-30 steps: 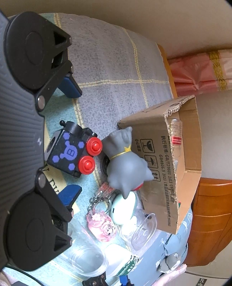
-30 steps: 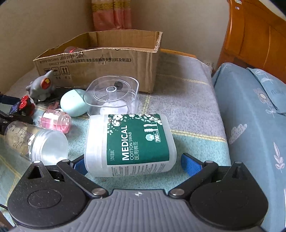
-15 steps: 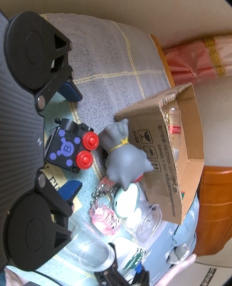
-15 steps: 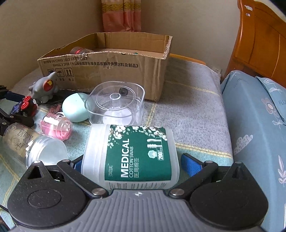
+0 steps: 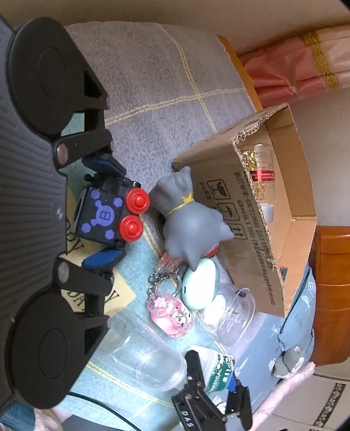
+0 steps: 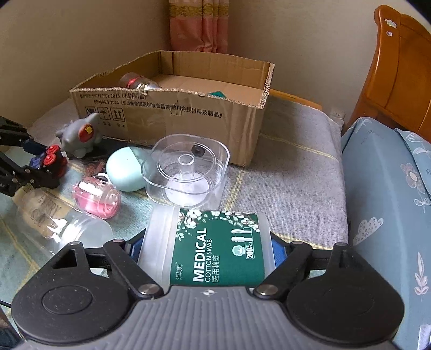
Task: Organize rigid objects
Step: 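Grasp the black button cube with left tool while right tool grasps the cotton swab bottle, then carry cube and swab bottle over the box and open both tools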
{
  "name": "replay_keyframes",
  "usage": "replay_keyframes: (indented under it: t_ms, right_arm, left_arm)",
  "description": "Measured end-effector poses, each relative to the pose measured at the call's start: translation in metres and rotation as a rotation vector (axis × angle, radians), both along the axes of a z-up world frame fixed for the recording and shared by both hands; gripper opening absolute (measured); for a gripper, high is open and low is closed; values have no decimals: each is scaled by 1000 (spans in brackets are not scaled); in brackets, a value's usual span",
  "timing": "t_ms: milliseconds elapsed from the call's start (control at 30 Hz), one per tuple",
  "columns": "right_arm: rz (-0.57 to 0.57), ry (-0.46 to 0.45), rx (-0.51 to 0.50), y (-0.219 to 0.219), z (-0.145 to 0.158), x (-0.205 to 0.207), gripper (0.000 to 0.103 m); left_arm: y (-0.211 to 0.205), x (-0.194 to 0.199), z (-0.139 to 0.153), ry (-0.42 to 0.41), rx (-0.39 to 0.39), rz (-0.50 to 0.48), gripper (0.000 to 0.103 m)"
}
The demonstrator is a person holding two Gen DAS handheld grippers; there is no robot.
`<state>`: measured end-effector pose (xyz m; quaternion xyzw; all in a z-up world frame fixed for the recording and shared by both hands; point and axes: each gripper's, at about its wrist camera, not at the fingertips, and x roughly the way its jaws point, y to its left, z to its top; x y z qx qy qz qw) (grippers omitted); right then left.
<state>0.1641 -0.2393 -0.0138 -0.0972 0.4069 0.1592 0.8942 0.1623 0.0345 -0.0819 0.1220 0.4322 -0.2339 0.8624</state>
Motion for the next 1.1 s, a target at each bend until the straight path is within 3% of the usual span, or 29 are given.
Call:
replay_keyframes:
  t_ms: [367,733,1100]
  right_arm:
    - [31,-13,-16,-5,24,-10,87]
    - [119,-99,-35,-1,68,-18,87]
    - [175,-202,17,17,113,21,87]
  left_arm:
    - [-1,-7,21,23,24,-23,56]
    - [-7,-9,66,-25,7,-61,56]
    - [-21,31,114,-104,-17,-68,56]
